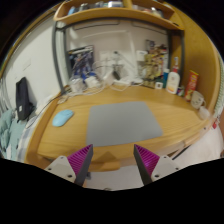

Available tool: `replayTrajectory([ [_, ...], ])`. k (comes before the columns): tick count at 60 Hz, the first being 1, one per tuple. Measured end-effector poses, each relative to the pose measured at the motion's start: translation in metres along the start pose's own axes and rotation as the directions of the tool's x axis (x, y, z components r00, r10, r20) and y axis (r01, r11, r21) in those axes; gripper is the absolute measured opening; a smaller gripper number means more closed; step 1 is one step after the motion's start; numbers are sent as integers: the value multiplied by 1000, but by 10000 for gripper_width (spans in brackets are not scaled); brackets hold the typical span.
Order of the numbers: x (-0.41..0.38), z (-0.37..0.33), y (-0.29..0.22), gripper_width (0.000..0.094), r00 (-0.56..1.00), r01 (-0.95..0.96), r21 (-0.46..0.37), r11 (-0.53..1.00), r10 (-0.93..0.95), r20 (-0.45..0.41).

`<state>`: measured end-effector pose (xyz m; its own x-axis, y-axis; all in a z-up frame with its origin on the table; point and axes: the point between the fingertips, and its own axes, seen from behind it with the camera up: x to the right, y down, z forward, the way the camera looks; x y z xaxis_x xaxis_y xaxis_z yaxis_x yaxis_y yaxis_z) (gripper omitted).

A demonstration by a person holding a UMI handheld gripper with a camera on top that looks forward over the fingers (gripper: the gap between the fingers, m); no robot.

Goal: Arrange mouse

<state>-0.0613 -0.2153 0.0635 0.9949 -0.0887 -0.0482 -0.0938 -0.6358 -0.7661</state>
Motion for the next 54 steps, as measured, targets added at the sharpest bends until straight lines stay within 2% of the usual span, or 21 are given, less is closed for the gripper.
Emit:
replayTrajectory([
  [9, -35, -5, -6, 815, 993, 73, -48, 996, -68, 98],
  [17, -41, 0, -26, 818, 987, 103, -81, 991, -92, 133],
  [41, 9, 35, -120, 810, 985, 88, -82, 993, -74, 155],
  [48, 40, 40, -148, 808, 985, 130, -96, 987, -117, 129],
  [49, 33, 34, -173, 805, 984, 147, -105, 984, -135, 114],
  [54, 35, 37, -187, 805, 984, 148, -102, 984, -136, 115],
])
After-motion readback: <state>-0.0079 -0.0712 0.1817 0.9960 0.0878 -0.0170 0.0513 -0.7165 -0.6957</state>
